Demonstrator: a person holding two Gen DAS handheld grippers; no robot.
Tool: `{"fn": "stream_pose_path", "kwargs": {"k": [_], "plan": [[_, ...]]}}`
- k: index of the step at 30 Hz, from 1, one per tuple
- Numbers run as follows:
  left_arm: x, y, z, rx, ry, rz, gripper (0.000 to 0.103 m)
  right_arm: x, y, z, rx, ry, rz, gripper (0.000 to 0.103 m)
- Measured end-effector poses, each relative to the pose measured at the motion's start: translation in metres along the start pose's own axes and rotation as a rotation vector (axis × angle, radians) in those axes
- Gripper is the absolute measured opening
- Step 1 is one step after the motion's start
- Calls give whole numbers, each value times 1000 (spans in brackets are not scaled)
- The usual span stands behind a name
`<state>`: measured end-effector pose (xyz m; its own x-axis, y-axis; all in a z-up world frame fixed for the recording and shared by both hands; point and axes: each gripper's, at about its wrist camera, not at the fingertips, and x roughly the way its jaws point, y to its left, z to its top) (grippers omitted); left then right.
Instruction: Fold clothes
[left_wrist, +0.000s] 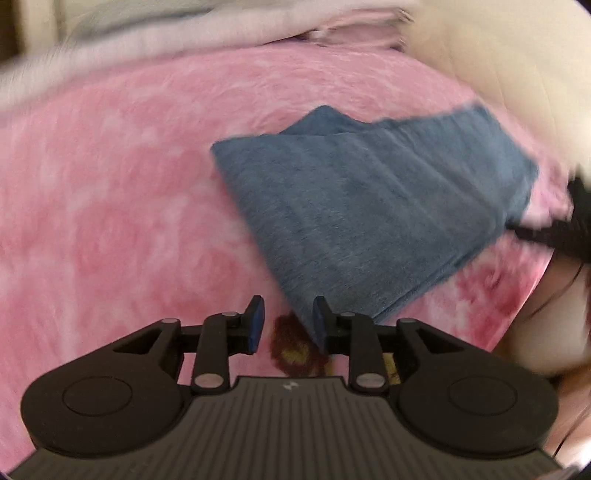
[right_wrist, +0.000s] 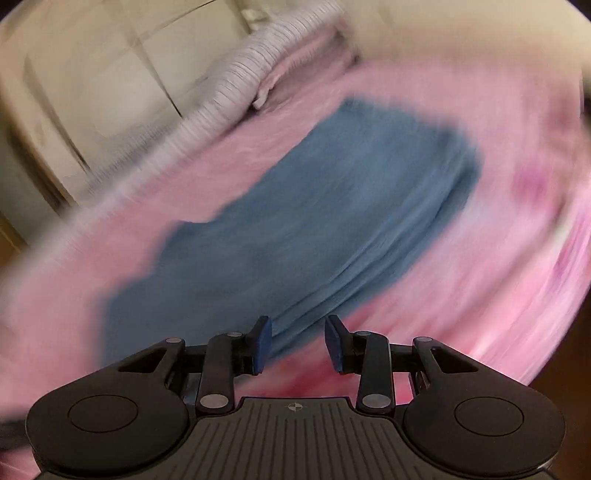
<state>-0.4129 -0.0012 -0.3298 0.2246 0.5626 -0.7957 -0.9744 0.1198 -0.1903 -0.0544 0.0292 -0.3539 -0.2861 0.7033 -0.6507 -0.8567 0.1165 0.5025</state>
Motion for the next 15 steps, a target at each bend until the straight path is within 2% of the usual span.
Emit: {"fn": "stream_pose_path", "kwargs": {"k": [4, 6, 7, 8, 9, 12, 15], "plan": [[9, 40, -5, -355, 30, -193, 26, 11, -11, -26, 385, 114, 211, 36], [14, 47, -7, -419, 34, -206, 26, 16, -16, -39, 566, 167, 305, 36], [17, 50, -8, -452, 36, -212, 26, 17, -12, -42, 588, 168, 280, 32], [19, 53, -9, -477, 37, -218, 26, 16, -8, -43, 585, 154, 243, 11], [18, 53, -9, -473, 34, -220, 26, 13, -3, -40, 536, 127, 219, 7], [18, 53, -9, -461, 26, -227, 26, 9, 12, -31, 362, 72, 138, 4], [21, 56, -9, -467, 24, -229, 26, 14, 25, -25, 211, 11, 101, 3]]}}
